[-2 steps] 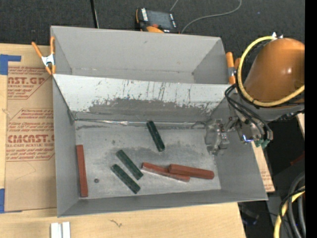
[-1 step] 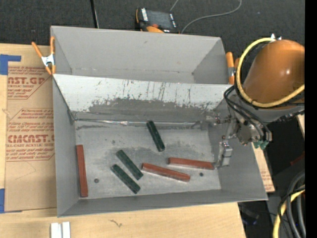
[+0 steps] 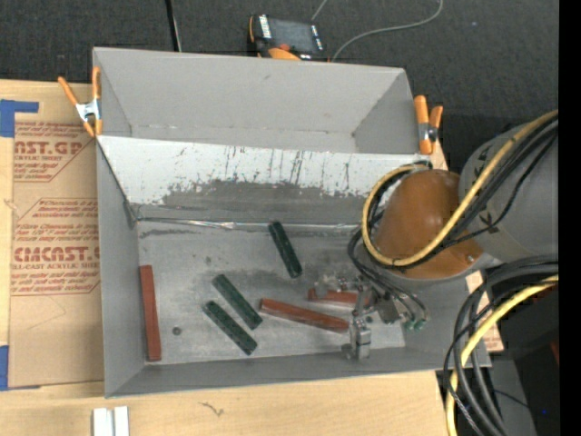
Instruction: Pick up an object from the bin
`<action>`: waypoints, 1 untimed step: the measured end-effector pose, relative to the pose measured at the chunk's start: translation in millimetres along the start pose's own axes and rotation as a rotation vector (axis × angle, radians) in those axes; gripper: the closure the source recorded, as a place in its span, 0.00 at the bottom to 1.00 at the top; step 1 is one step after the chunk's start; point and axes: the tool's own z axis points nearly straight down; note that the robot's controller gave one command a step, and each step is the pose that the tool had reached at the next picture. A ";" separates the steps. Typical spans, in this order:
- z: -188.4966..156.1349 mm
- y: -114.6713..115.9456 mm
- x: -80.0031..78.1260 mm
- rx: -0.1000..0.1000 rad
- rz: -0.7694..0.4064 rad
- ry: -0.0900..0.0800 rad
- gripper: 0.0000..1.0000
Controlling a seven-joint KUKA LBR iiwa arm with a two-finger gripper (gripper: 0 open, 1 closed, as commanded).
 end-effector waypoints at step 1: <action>18.2 24.3 -13.3 0.003 0.110 -0.013 0.00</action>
Offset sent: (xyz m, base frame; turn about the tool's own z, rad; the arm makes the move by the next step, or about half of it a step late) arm 0.0055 0.0257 -0.0191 0.1098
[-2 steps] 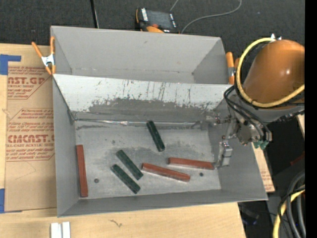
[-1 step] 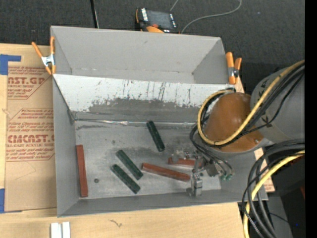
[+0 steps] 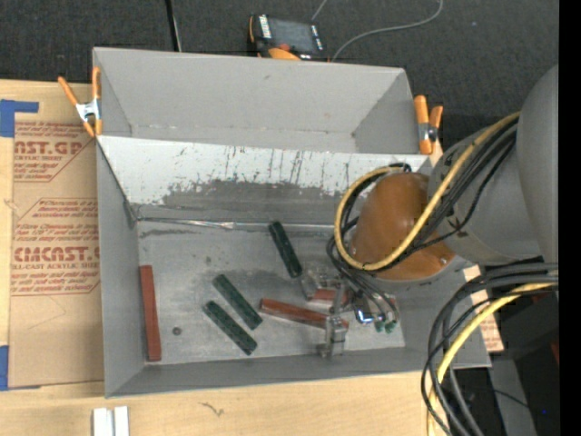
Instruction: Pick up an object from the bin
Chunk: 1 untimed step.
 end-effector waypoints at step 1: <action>-2.1 0.3 -0.3 -0.001 -0.001 0.001 1.00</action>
Offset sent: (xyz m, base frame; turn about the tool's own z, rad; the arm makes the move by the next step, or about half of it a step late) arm 0.0000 0.0000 0.0000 0.0000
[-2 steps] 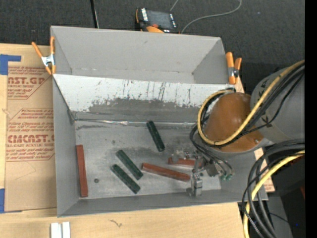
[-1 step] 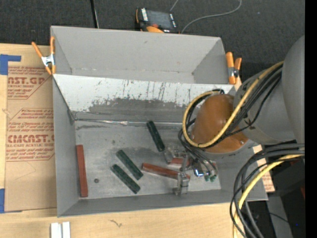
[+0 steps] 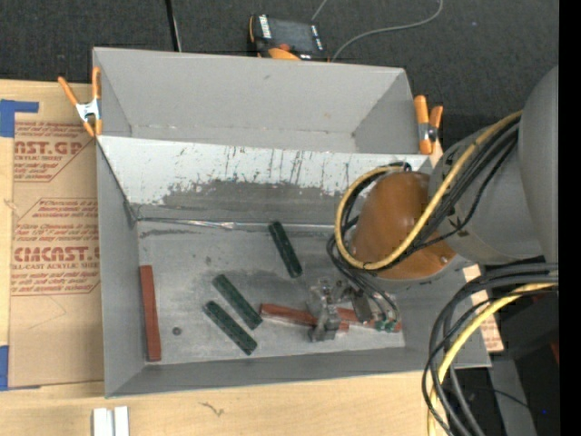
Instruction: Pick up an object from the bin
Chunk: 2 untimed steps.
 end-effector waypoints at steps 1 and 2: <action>-172.2 -53.2 -21.9 0.003 -0.310 -0.001 1.00; -168.8 -51.6 -20.6 -0.001 -0.311 0.005 0.00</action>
Offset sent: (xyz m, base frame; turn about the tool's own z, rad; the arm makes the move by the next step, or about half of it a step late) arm 0.0232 -0.0505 0.1691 -0.3118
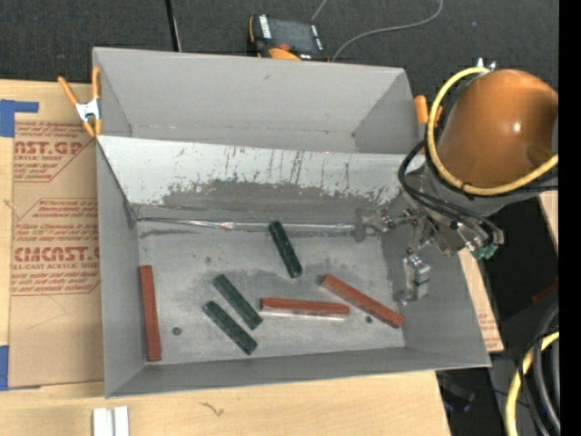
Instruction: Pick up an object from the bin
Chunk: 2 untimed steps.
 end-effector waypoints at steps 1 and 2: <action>156.4 5.6 -9.0 -0.005 -0.412 0.006 0.00; 105.2 19.9 -50.1 0.001 -0.590 -0.003 0.00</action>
Offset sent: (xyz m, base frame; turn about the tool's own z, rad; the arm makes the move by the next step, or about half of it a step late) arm 0.0080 0.0081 -0.1533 -0.4127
